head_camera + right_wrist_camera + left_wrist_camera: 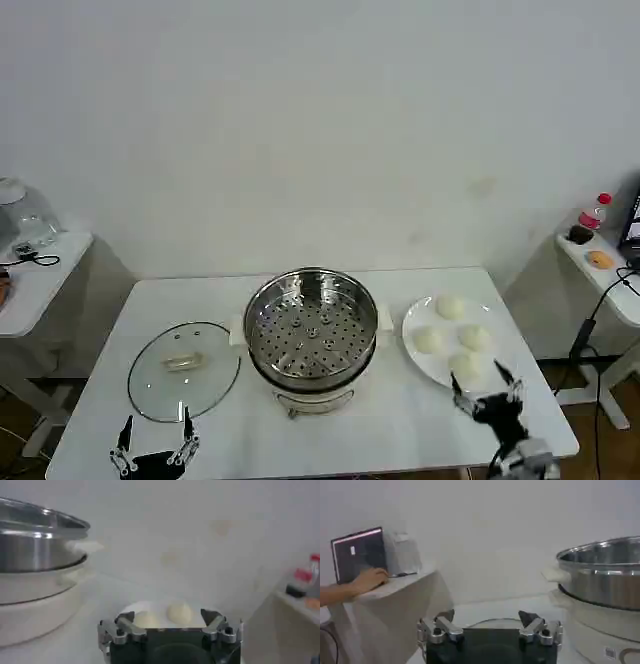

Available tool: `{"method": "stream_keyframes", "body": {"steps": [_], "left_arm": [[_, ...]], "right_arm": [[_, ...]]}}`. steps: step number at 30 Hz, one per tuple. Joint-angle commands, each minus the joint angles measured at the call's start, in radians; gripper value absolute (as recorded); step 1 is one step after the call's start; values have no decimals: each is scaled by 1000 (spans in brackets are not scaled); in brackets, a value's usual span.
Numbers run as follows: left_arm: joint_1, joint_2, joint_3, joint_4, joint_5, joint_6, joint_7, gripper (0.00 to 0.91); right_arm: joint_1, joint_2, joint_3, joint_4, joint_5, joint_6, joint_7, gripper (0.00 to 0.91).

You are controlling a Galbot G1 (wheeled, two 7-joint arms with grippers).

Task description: Take steamed baozi put them in steamer then cover it.

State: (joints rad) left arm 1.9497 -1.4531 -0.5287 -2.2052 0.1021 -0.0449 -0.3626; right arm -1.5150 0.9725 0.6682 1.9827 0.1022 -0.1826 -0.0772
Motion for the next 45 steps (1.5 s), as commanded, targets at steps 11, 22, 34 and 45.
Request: {"method": "stream_keyframes", "body": {"steps": [11, 22, 34, 45], "left_arm": [[-36, 1, -58, -8, 26, 57, 60, 907], [-44, -8, -72, -2, 26, 53, 60, 907], [-49, -12, -92, 13, 28, 41, 58, 907], [-54, -17, -104, 8, 28, 38, 59, 907]], "right_arm": [[931, -540, -529, -505, -353, -2, -650, 907], [1453, -371, -1098, -801, -407, 150, -927, 907], [1506, -185, -1227, -1027, -401, 156, -1022, 907], [1484, -53, -1206, -1188, -447, 165, -944, 907]]}}
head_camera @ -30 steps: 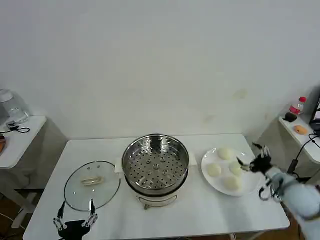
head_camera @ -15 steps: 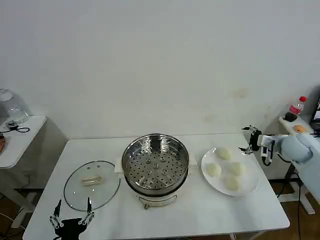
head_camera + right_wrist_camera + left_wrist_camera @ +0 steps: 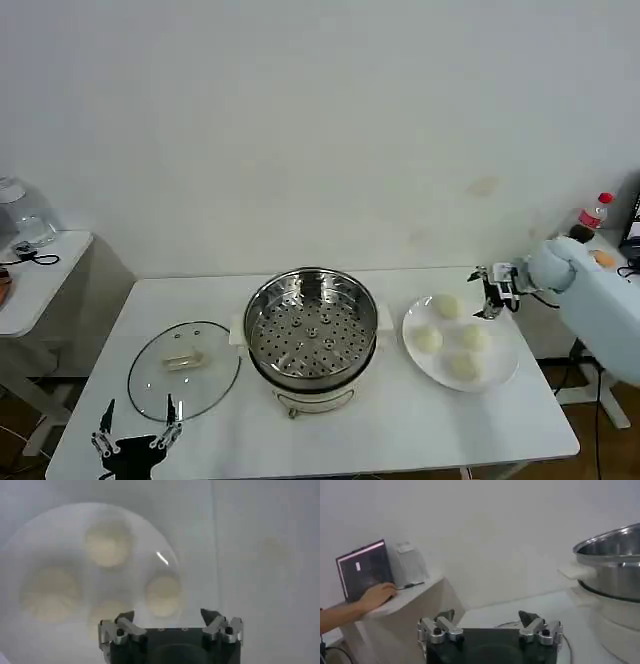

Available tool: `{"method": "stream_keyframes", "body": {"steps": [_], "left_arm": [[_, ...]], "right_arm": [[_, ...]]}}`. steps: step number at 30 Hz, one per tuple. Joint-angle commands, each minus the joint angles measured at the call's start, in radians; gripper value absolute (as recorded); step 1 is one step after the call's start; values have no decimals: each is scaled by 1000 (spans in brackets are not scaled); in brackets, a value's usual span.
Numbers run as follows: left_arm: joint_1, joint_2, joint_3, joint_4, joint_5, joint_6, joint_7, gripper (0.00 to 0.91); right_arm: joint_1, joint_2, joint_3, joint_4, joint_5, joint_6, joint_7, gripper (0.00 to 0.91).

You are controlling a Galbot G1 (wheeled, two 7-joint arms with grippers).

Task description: Take steamed baozi put them in steamer then cover it.

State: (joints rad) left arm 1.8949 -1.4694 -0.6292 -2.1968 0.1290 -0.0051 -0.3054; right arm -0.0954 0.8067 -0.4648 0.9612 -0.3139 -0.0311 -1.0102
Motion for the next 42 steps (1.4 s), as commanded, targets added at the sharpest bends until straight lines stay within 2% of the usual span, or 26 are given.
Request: {"method": "stream_keyframes", "body": {"steps": [1, 12, 23, 27, 29, 31, 35, 37, 42], "left_arm": [[0, -1, -5, -1, 1, -3, 1, 907], [5, -5, -17, 0, 2, -20, -4, 907], [10, -10, -12, -4, 4, -23, -5, 907], [10, -10, -10, -5, 5, -24, -6, 907], [10, -11, -10, -7, 5, -25, -6, 907], [10, -12, -10, -7, 5, -25, -6, 907], [12, -11, -9, -6, 4, -26, -8, 907], [13, -11, -9, -8, 4, -27, -8, 907], [15, -12, -7, -12, 4, -26, -9, 907]], "right_arm": [[64, 119, -73, -171, -32, 14, -9, 907], [57, 231, -5, -330, -163, 60, 71, 907], [49, 268, 24, -374, -195, 68, 83, 907], [48, 268, 24, -372, -194, 67, 82, 826], [48, 268, 22, -371, -195, 67, 82, 816], [49, 268, 23, -370, -196, 64, 82, 756], [49, 266, 24, -370, -197, 63, 81, 715], [48, 264, 24, -368, -197, 63, 79, 655], [50, 247, 25, -348, -190, 63, 77, 645]]}}
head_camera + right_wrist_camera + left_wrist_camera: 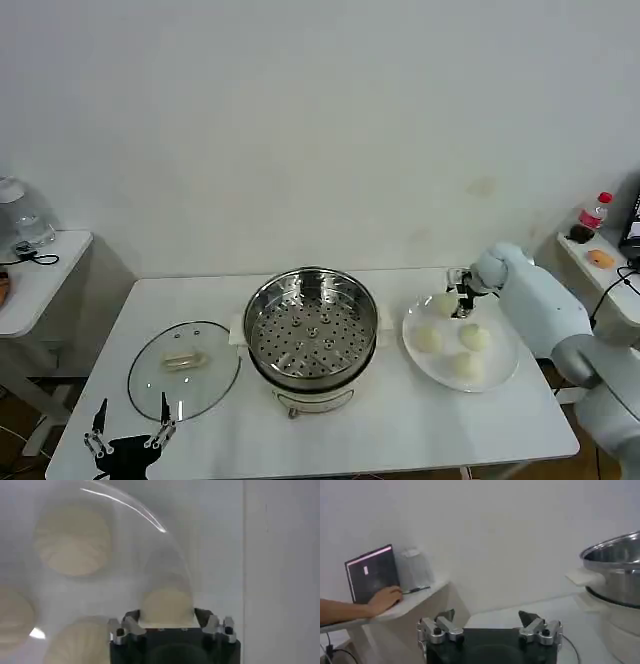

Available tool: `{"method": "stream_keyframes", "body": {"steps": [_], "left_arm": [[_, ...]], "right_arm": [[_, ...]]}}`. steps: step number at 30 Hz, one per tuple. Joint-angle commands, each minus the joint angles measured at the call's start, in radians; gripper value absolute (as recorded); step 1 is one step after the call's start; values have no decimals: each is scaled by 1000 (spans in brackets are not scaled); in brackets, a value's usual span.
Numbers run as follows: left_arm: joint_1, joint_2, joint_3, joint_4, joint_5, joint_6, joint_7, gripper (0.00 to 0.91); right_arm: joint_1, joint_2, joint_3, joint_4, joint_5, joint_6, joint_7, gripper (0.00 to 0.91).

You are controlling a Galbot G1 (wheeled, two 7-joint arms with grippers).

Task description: Take steamed baozi put them in steamer then cover it.

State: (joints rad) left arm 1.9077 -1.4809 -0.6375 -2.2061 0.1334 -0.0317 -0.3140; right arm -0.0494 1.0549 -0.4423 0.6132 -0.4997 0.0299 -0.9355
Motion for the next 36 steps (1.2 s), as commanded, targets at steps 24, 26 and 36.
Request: {"method": "stream_keyframes", "body": {"steps": [24, 26, 36], "left_arm": [[-2, 27, 13, -11, -28, 16, -1, 907], [-1, 29, 13, -14, -28, 15, -1, 907], [0, 21, 18, -34, -27, 20, -1, 907]], "right_arm": [[537, -201, -467, 551, 535, -16, -56, 665], [604, -175, -515, 579, 589, -9, -53, 665], [684, -32, -694, 715, 694, 21, -17, 665]]}}
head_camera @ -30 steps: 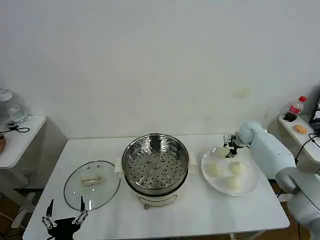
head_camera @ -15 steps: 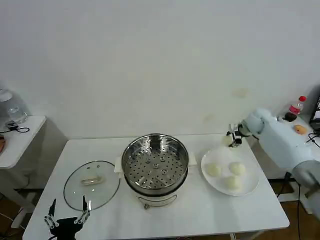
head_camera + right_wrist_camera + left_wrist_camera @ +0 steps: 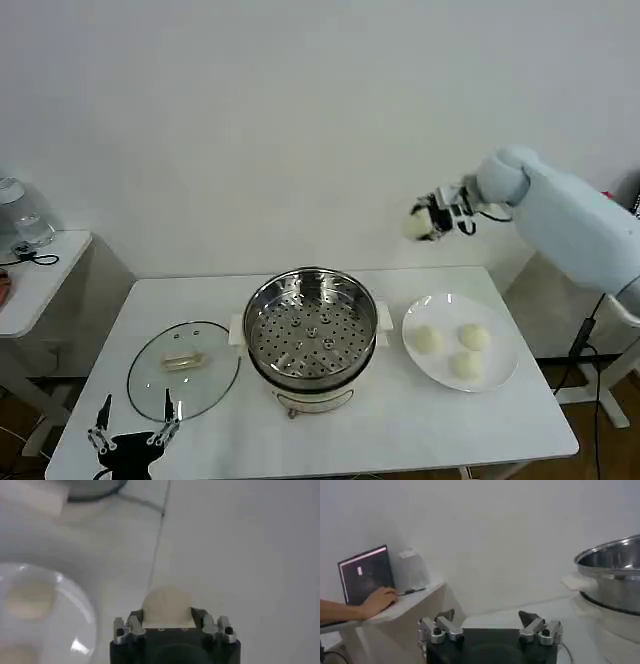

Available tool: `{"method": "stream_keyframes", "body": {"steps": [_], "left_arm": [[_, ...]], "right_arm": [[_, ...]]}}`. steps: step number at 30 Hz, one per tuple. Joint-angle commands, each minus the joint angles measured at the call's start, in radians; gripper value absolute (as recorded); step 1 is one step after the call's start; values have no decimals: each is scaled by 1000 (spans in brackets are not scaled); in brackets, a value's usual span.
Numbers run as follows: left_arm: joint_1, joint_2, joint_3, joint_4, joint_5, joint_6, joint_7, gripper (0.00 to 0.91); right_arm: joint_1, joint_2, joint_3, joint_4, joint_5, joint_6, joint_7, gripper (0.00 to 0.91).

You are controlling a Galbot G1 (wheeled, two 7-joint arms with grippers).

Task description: Take steamed baozi put them in steamer then cover it.

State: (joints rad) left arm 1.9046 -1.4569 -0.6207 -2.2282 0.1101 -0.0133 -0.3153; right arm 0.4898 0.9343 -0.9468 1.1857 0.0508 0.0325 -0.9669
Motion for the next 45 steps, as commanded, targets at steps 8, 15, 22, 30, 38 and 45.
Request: {"method": "stream_keyframes", "body": {"steps": [8, 15, 22, 30, 38, 45], "left_arm": [[7, -11, -8, -26, -5, 2, -1, 907], [3, -12, -17, -20, -9, 5, -1, 907], [1, -15, -21, -14, -11, 5, -2, 907], [-2, -14, -25, -12, -14, 6, -1, 907], [1, -15, -25, -17, -14, 5, -3, 907], [2, -16, -26, -20, -16, 4, -4, 907]], "right_arm": [[134, 204, -319, 197, 141, 79, 32, 665], [75, 282, -353, 119, 24, 185, 22, 665], [14, 313, -350, 30, -78, 329, 26, 665], [-70, 334, -297, -90, -248, 442, 63, 665], [-99, 372, -253, -184, -333, 488, 93, 675], [-108, 405, -242, -222, -346, 515, 116, 907]]}}
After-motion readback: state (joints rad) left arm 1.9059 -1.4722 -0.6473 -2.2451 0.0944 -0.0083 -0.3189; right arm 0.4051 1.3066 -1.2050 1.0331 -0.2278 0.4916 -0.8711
